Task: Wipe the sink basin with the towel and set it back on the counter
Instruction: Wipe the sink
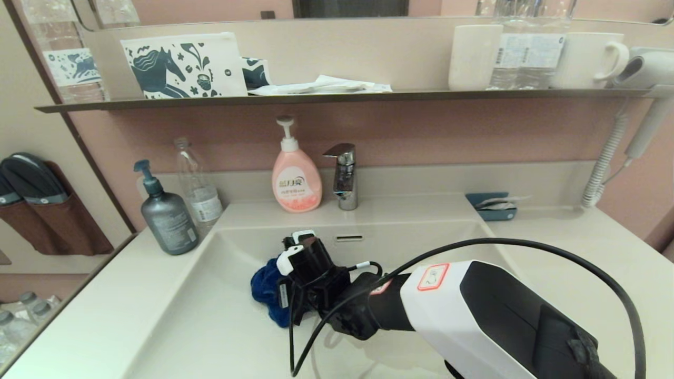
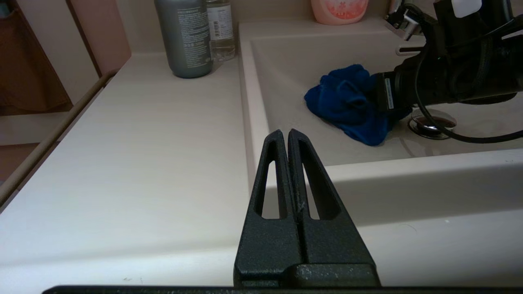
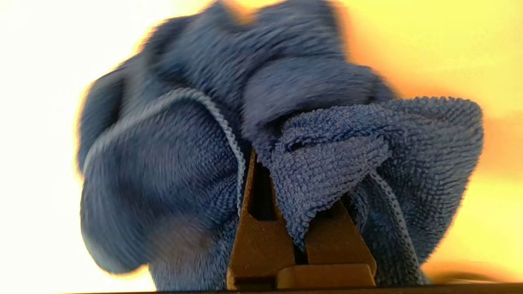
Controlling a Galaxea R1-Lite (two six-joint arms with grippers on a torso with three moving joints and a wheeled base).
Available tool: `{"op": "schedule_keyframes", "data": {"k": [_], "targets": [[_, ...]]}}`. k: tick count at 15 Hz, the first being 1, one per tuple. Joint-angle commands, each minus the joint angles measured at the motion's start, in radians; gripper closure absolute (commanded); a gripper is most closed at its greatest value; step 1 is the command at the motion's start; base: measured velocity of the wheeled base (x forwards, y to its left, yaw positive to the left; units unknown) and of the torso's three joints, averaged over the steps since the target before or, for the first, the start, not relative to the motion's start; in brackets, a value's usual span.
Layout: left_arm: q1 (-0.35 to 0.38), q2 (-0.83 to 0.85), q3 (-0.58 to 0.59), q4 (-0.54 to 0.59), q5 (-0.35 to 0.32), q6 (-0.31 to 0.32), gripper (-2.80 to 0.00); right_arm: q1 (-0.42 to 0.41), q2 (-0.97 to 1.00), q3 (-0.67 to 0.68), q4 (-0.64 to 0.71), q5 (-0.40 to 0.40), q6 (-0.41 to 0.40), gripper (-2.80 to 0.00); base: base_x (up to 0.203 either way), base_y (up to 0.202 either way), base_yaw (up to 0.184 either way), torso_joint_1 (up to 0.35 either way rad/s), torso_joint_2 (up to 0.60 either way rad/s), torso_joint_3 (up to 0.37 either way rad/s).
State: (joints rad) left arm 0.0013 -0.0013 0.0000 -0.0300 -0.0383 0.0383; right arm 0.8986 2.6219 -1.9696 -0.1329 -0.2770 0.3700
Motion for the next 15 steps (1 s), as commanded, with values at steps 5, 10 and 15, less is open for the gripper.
{"op": "schedule_keyframes", "data": {"k": [5, 10, 15], "targets": [[0.000, 0.001, 0.000, -0.001, 0.000, 0.000, 0.00, -0.117, -0.056, 0.010, 0.177, -0.194, -0.038, 0.00, 0.000, 0.000, 0.000, 0.000, 0.00, 0.000], [0.000, 0.001, 0.000, 0.000, 0.000, 0.000, 0.00, -0.215, -0.128, 0.085, 0.356, -0.334, -0.065, 0.00, 0.000, 0.000, 0.000, 0.000, 0.00, 0.000], [0.000, 0.001, 0.000, 0.000, 0.000, 0.000, 0.00, -0.281, -0.255, 0.234, 0.403, -0.389, -0.063, 0.00, 0.000, 0.000, 0.000, 0.000, 0.00, 0.000]]}}
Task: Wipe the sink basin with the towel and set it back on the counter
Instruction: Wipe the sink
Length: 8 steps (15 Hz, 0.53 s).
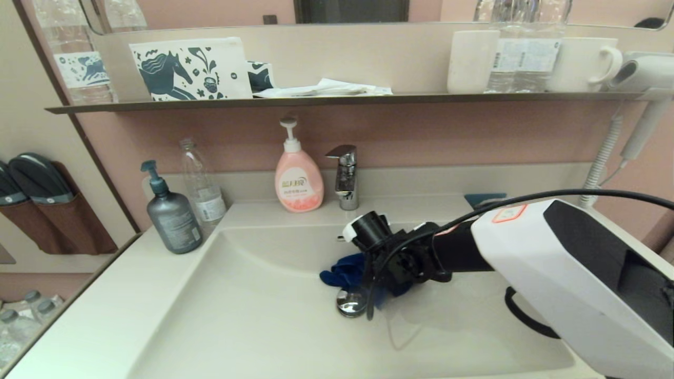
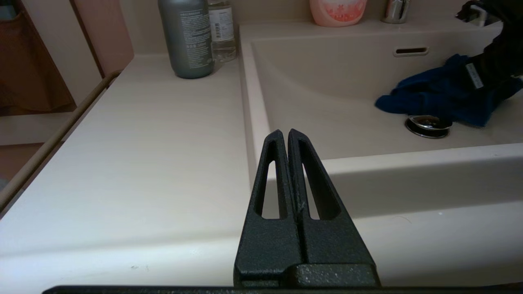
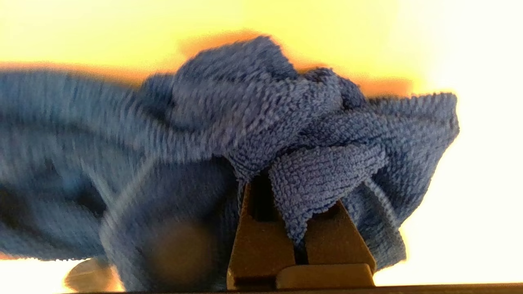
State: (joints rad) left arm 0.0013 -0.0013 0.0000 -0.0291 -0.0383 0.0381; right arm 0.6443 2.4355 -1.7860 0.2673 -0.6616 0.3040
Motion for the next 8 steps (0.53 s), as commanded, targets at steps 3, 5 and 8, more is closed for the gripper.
{"op": "schedule_keyframes", "data": {"k": [3, 5, 8], "targets": [[0.000, 0.001, 0.000, -0.001, 0.000, 0.000, 0.00, -0.066, -0.134, 0.137, 0.068, -0.034, 0.005, 0.00, 0.000, 0.000, 0.000, 0.000, 0.00, 0.000], [0.000, 0.001, 0.000, -0.001, 0.000, 0.000, 0.00, -0.080, -0.187, 0.209, 0.118, -0.039, 0.009, 0.00, 0.000, 0.000, 0.000, 0.000, 0.00, 0.000], [0.000, 0.001, 0.000, -0.002, 0.000, 0.000, 0.00, -0.077, -0.271, 0.272, 0.254, -0.026, 0.044, 0.00, 0.000, 0.000, 0.000, 0.000, 0.00, 0.000]]}}
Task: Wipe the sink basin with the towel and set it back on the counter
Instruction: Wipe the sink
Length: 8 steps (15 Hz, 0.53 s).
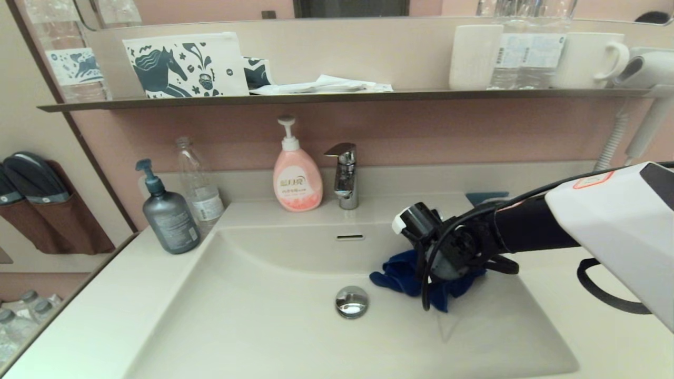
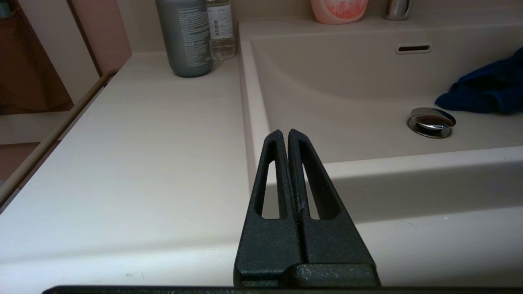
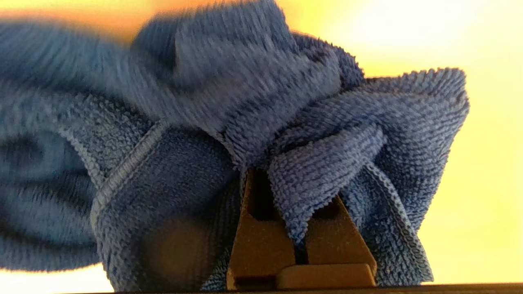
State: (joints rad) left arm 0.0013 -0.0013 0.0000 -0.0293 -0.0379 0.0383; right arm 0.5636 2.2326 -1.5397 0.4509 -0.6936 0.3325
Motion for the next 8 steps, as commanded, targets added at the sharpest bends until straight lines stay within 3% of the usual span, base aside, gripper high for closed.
{"op": "schedule_keyframes", "data": {"k": [1, 5, 8], "targets": [[0.000, 0.001, 0.000, -0.001, 0.000, 0.000, 0.00, 0.014, -0.087, 0.026, 0.125, 0.023, 0.043, 0.00, 0.000, 0.000, 0.000, 0.000, 0.00, 0.000], [0.000, 0.001, 0.000, -0.001, 0.000, 0.000, 0.00, 0.088, -0.175, 0.020, 0.271, 0.117, 0.105, 0.00, 0.000, 0.000, 0.000, 0.000, 0.00, 0.000], [0.000, 0.001, 0.000, -0.001, 0.000, 0.000, 0.00, 0.154, -0.236, 0.008, 0.294, 0.188, 0.141, 0.00, 0.000, 0.000, 0.000, 0.000, 0.00, 0.000]]}}
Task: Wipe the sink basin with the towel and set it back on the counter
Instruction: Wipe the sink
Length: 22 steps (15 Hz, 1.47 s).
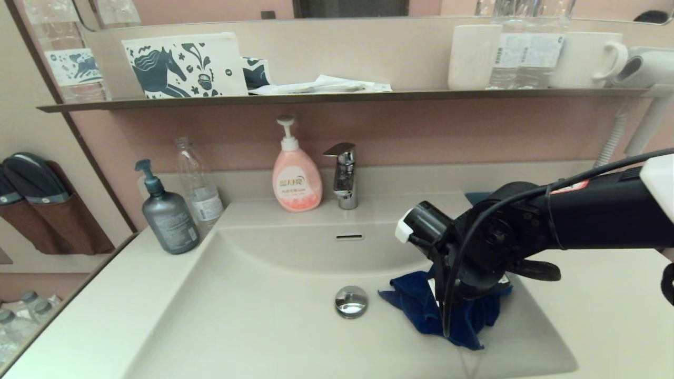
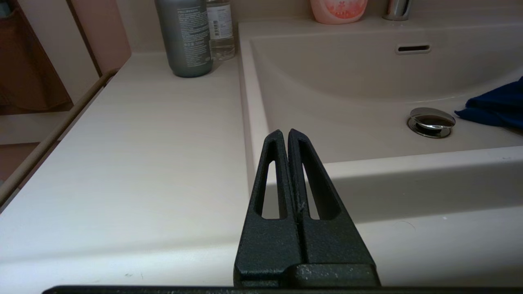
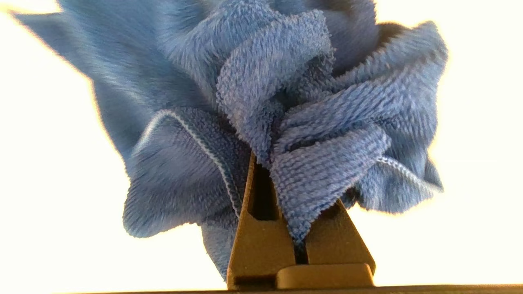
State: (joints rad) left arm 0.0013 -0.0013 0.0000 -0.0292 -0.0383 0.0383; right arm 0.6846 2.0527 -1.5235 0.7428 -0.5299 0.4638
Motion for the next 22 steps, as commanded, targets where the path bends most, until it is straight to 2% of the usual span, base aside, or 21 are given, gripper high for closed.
{"op": "schedule_keyframes", "data": {"k": [1, 6, 9, 10, 13, 16, 18, 20, 22], "targets": [[0.000, 0.001, 0.000, -0.002, 0.000, 0.000, 0.00, 0.060, -0.078, -0.039, 0.001, 0.089, 0.029, 0.00, 0.000, 0.000, 0.000, 0.000, 0.00, 0.000], [0.000, 0.001, 0.000, -0.002, 0.000, 0.000, 0.00, 0.153, -0.046, -0.292, 0.000, 0.303, 0.227, 0.00, 0.000, 0.000, 0.000, 0.000, 0.00, 0.000], [0.000, 0.001, 0.000, 0.000, 0.000, 0.000, 0.00, 0.218, 0.058, -0.430, -0.020, 0.339, 0.295, 0.00, 0.000, 0.000, 0.000, 0.000, 0.00, 0.000], [0.000, 0.001, 0.000, 0.000, 0.000, 0.000, 0.00, 0.239, 0.084, -0.447, -0.086, 0.366, 0.307, 0.00, 0.000, 0.000, 0.000, 0.000, 0.00, 0.000], [0.000, 0.001, 0.000, -0.002, 0.000, 0.000, 0.00, 0.290, 0.201, -0.450, -0.400, 0.450, 0.308, 0.00, 0.000, 0.000, 0.000, 0.000, 0.00, 0.000], [0.000, 0.001, 0.000, -0.002, 0.000, 0.000, 0.00, 0.324, 0.313, -0.451, -0.692, 0.636, 0.298, 0.00, 0.000, 0.000, 0.000, 0.000, 0.00, 0.000], [0.000, 0.001, 0.000, 0.000, 0.000, 0.000, 0.00, 0.336, 0.369, -0.451, -0.851, 0.726, 0.297, 0.00, 0.000, 0.000, 0.000, 0.000, 0.00, 0.000], [0.000, 0.001, 0.000, -0.001, 0.000, 0.000, 0.00, 0.345, 0.442, -0.452, -0.911, 0.779, 0.290, 0.00, 0.000, 0.000, 0.000, 0.000, 0.00, 0.000], [0.000, 0.001, 0.000, -0.002, 0.000, 0.000, 0.00, 0.351, 0.487, -0.452, -0.921, 0.785, 0.286, 0.00, 0.000, 0.000, 0.000, 0.000, 0.00, 0.000]]}}
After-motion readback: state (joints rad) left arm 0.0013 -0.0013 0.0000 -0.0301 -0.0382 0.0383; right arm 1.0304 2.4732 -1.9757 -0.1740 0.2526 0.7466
